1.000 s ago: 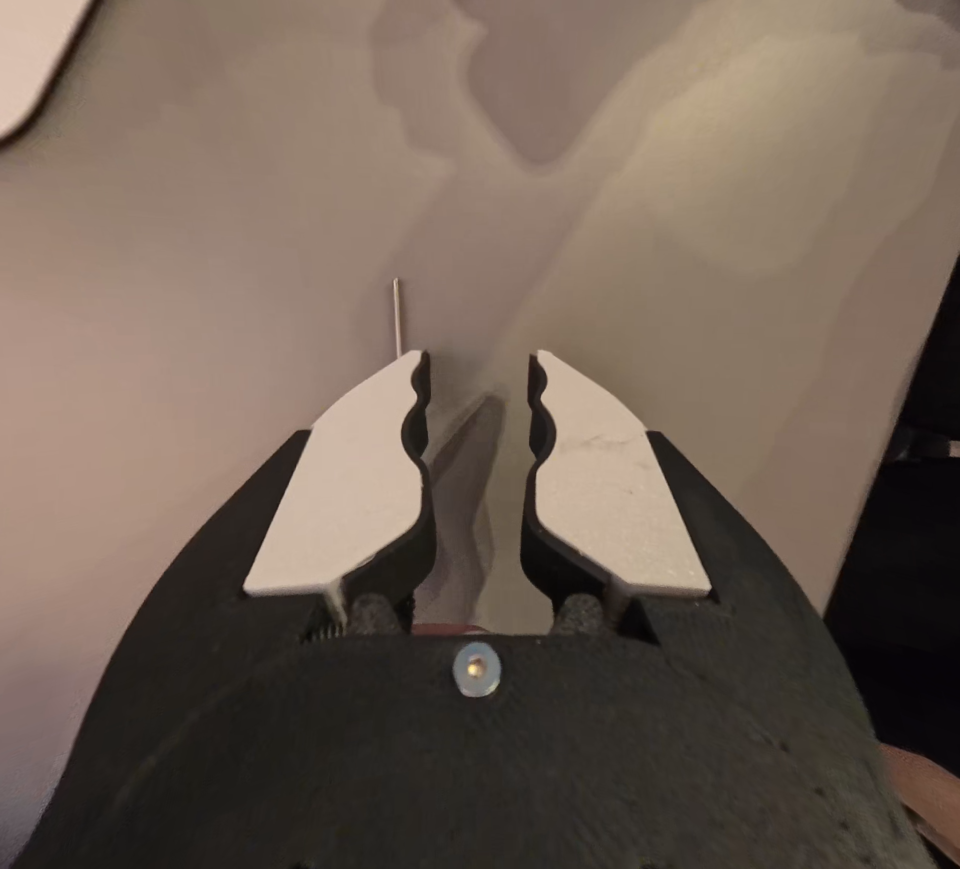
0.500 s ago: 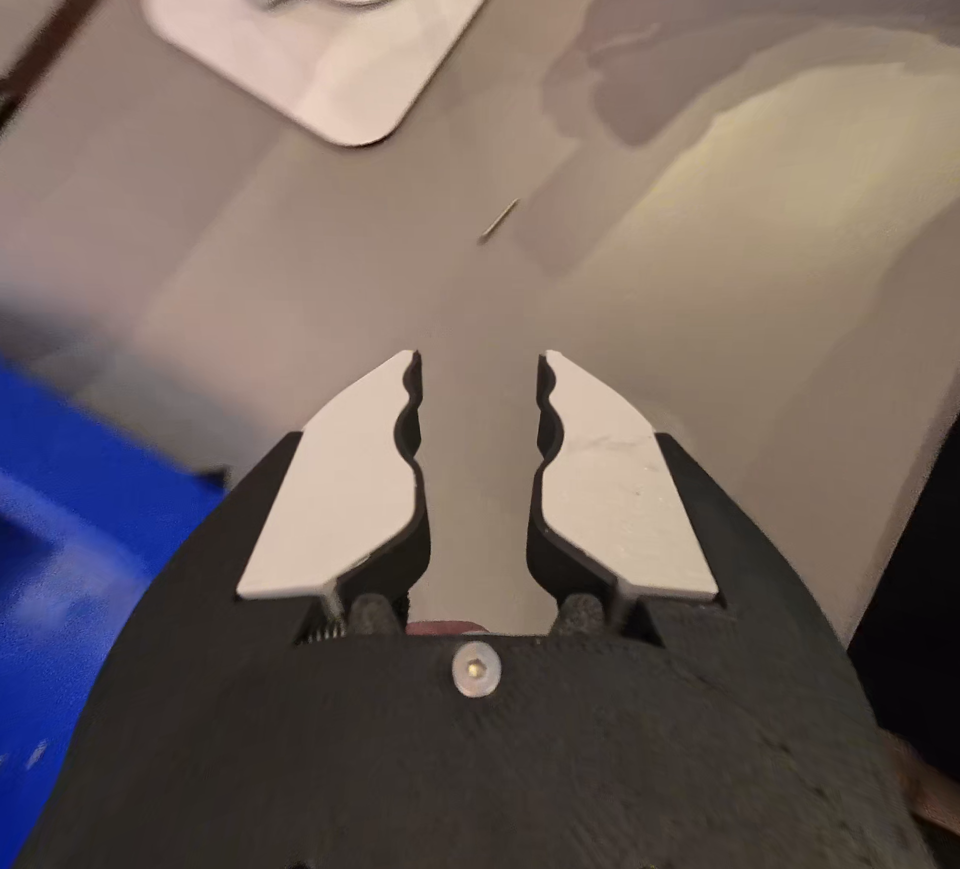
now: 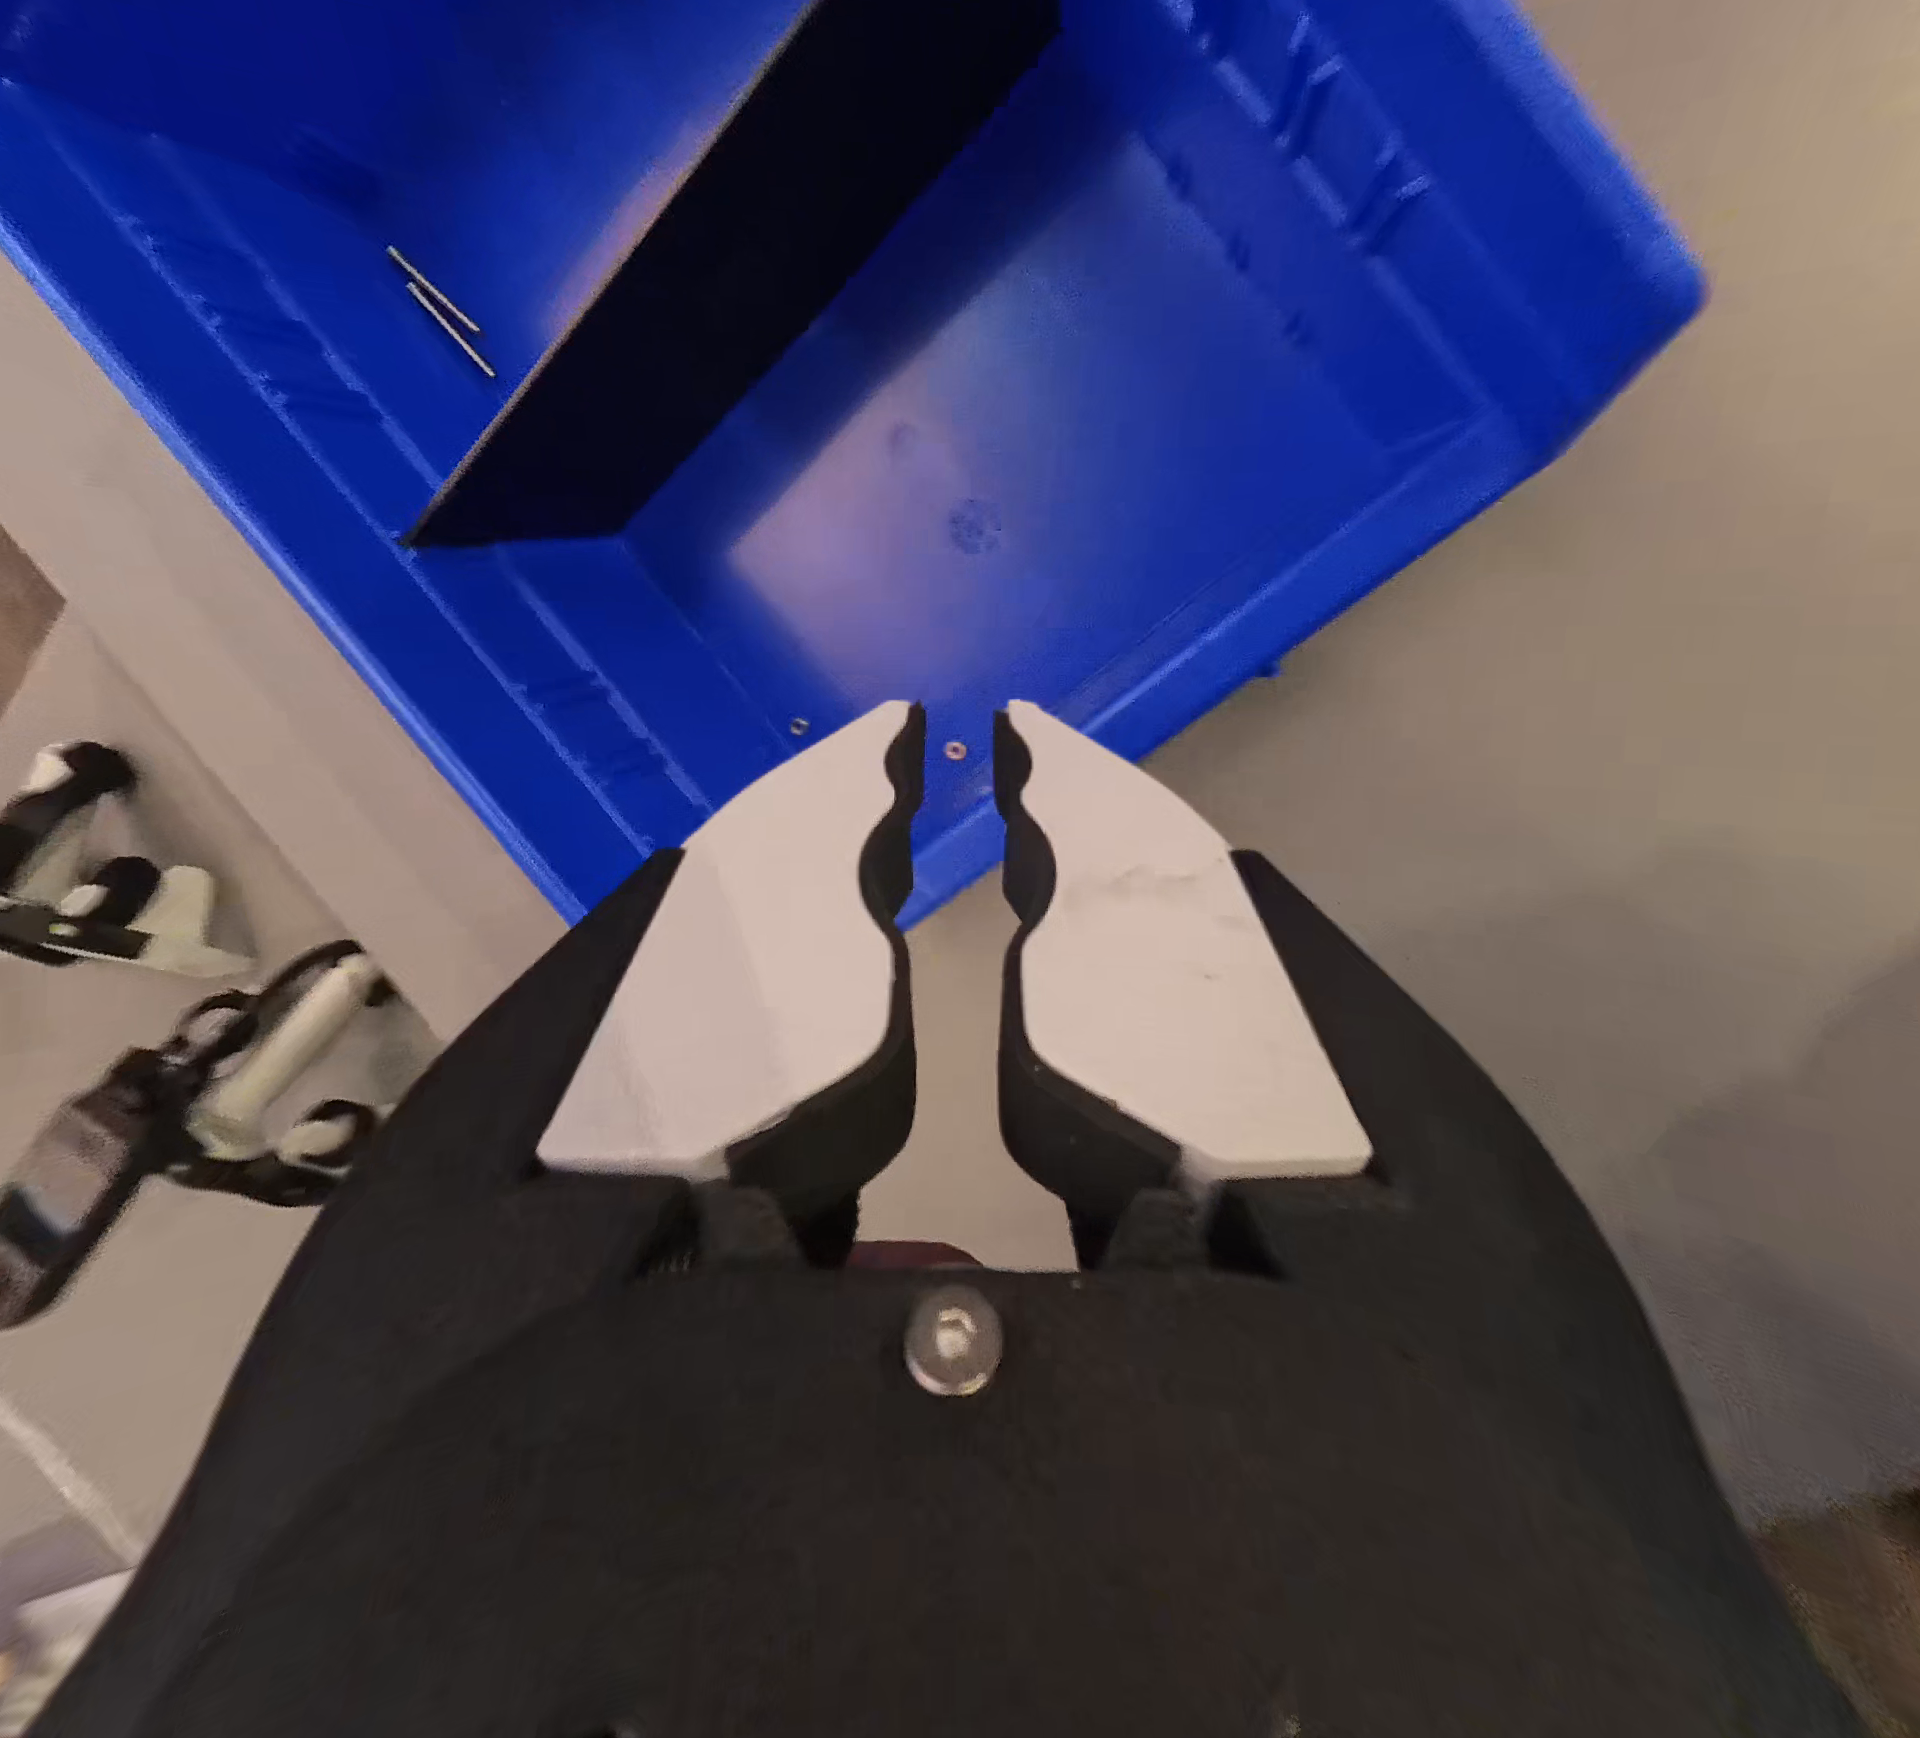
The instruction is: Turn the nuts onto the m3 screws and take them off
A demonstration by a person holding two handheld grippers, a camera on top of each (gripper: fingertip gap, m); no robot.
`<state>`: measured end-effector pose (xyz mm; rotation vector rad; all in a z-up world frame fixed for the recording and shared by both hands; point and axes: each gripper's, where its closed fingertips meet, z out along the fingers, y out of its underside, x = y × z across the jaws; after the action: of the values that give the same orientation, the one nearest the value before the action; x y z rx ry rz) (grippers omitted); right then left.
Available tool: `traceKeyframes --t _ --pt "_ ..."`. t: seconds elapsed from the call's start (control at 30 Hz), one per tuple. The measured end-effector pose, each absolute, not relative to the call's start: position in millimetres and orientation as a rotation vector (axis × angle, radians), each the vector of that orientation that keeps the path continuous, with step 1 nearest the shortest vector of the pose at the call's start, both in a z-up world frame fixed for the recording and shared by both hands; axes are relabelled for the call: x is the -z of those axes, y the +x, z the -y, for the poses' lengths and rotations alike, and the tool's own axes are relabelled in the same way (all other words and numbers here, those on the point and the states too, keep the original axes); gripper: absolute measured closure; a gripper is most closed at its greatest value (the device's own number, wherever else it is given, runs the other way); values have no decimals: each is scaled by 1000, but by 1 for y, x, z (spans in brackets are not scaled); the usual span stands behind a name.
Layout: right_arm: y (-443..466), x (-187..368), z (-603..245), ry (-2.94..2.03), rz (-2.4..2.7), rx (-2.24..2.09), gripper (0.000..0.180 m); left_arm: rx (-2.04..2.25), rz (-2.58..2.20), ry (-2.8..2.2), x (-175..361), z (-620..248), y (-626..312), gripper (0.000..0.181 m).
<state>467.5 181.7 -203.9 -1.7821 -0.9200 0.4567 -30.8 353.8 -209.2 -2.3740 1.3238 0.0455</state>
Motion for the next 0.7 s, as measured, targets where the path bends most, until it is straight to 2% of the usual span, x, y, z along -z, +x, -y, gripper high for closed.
traceKeyframes --t 0.03,0.27,0.7 --pt "468 205 -182 -1784 921 -459 173 -91 -1390 -2362 215 -358 -33 170" --pt "470 208 -183 -1792 920 -460 173 -265 -1762 -2337 249 -368 -49 161" --pt "471 212 -183 -1800 929 -459 173 -556 -2272 -2052 265 -385 -64 159"
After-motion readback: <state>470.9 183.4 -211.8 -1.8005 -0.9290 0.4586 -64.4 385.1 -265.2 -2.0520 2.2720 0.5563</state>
